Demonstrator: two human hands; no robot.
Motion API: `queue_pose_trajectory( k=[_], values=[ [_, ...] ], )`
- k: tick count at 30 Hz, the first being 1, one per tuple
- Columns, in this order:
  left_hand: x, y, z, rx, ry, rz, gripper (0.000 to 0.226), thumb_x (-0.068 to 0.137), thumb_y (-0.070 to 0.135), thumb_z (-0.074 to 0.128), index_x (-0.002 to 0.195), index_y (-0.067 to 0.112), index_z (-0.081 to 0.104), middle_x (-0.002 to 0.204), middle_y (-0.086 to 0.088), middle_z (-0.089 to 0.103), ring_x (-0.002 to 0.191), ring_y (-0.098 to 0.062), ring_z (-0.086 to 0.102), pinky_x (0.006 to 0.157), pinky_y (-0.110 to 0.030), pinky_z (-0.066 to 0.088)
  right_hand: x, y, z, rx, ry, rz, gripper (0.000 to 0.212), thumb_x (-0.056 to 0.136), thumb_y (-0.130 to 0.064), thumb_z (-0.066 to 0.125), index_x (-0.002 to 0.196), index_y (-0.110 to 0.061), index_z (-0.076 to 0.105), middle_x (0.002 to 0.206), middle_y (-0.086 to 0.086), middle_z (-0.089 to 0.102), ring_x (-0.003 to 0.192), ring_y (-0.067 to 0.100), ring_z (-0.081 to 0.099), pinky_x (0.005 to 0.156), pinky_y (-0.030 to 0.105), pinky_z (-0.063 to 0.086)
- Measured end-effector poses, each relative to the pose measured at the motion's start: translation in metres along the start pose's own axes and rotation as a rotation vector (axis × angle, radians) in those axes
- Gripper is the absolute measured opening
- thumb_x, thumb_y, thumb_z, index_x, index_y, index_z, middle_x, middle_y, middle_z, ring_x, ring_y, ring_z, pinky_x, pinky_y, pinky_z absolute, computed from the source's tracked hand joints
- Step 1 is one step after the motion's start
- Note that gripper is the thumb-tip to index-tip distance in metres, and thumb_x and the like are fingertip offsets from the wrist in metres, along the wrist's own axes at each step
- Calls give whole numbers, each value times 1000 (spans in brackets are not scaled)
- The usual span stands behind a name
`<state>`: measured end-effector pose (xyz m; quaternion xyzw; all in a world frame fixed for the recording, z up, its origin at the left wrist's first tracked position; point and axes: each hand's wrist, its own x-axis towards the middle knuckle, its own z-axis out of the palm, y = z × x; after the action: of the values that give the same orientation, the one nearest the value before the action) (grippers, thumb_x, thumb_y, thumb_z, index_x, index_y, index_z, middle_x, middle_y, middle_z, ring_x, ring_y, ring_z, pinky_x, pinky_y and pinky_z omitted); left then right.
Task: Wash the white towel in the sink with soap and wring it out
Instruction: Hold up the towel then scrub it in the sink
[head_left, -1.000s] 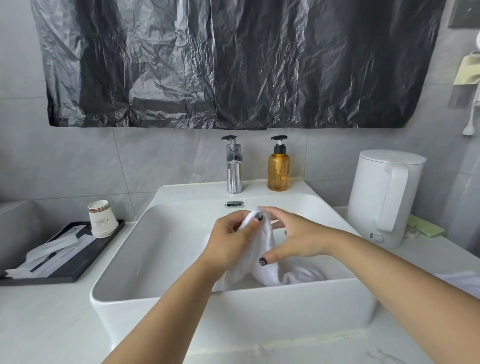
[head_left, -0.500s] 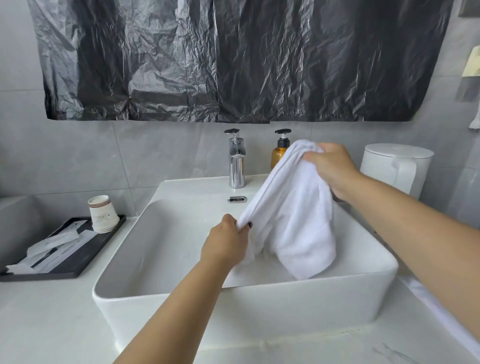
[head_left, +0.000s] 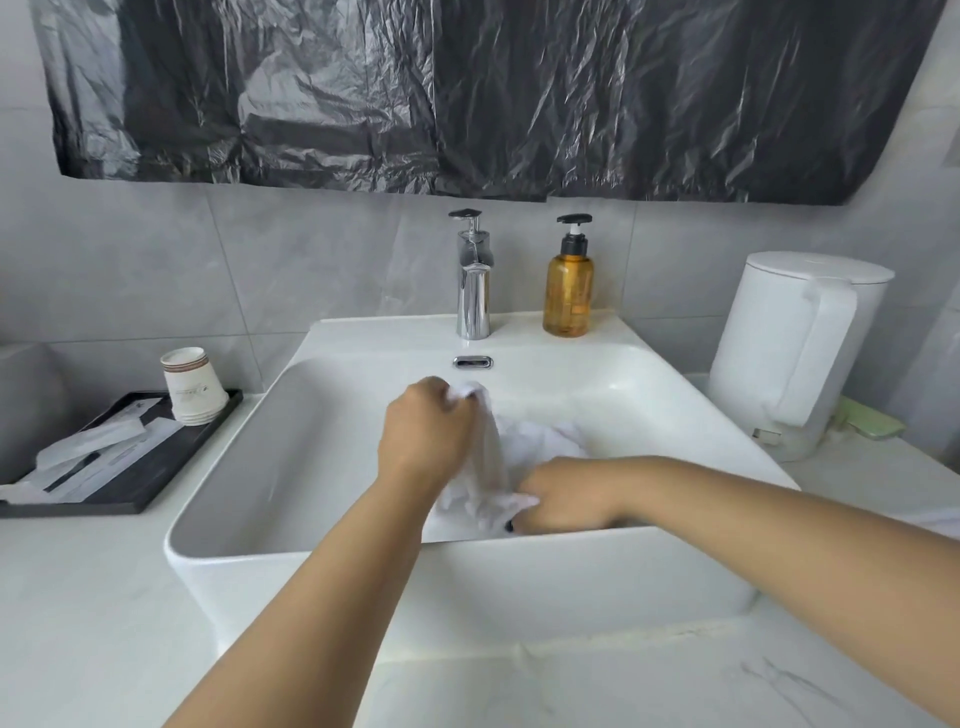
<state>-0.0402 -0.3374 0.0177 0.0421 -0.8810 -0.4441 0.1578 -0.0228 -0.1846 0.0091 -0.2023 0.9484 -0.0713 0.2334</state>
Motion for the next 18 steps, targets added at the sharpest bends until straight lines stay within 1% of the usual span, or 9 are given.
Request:
queue_pose_trajectory(
  k=[2, 4, 6, 7, 10, 13, 14, 16, 18],
  values=[
    [-3, -2, 4, 155, -115, -3, 32, 92, 28, 48, 65, 13, 44, 64, 0, 46, 58, -19, 40, 56, -29, 33, 13, -3, 3, -66, -23, 50, 24, 97, -25, 47, 101, -11, 66, 93, 0, 64, 88, 21, 53, 78, 31, 41],
    [-2, -7, 7, 266, -225, -30, 30, 94, 31, 47, 71, 12, 49, 73, -2, 54, 68, -22, 47, 61, -28, 35, 27, -2, -4, -31, 53, 130, 30, 97, -23, 53, 120, -7, 61, 116, 11, 64, 90, 21, 48, 79, 32, 39],
    [-1, -10, 9, 378, -350, -46, 25, 96, 33, 47, 85, 12, 56, 100, -7, 62, 89, -25, 53, 73, -25, 38, 42, 8, -10, -36, 127, 189, 32, 96, -20, 53, 126, -8, 59, 124, 13, 61, 93, 22, 50, 80, 33, 40],
    [-1, -9, 9, 400, -399, -63, 22, 96, 33, 49, 93, 13, 58, 113, -6, 59, 97, -25, 52, 77, -24, 37, 48, 12, -14, -46, 141, 219, 32, 95, -18, 53, 126, -11, 60, 124, 11, 61, 97, 22, 54, 81, 33, 41],
    [1, -7, 9, 414, -503, -119, 41, 89, 40, 54, 117, 10, 58, 113, -3, 53, 104, -23, 53, 82, -24, 36, 70, 30, -14, -141, 170, 302, 30, 91, -21, 52, 117, -24, 66, 121, -1, 63, 108, 21, 59, 93, 34, 48],
    [2, -9, 12, 456, -499, -59, 40, 104, 35, 41, 120, 5, 62, 114, -13, 64, 115, -30, 59, 88, -30, 42, 76, 32, -11, -197, 170, 357, 29, 87, -22, 53, 114, -27, 64, 116, -3, 62, 106, 21, 59, 89, 37, 52],
    [2, -10, 12, 432, -491, -57, 43, 106, 35, 37, 120, 4, 64, 113, -13, 65, 114, -30, 60, 87, -29, 42, 73, 30, -13, -224, 162, 343, 25, 85, -21, 54, 108, -27, 63, 108, -4, 63, 100, 20, 61, 85, 34, 53],
    [2, -10, 13, 400, -463, -71, 48, 106, 35, 31, 117, 3, 65, 118, -15, 66, 113, -30, 59, 83, -27, 39, 62, 26, -17, -101, 139, 355, 7, 80, -19, 58, 86, -22, 56, 81, -2, 62, 77, 18, 61, 71, 24, 48],
    [2, -4, 10, 307, -403, -93, 48, 107, 34, 28, 107, 2, 65, 120, -18, 65, 116, -32, 58, 82, -26, 36, 50, 26, -23, 156, 50, 281, 17, 82, -23, 66, 75, -23, 50, 72, -4, 53, 65, 10, 51, 63, 21, 42]
  ],
)
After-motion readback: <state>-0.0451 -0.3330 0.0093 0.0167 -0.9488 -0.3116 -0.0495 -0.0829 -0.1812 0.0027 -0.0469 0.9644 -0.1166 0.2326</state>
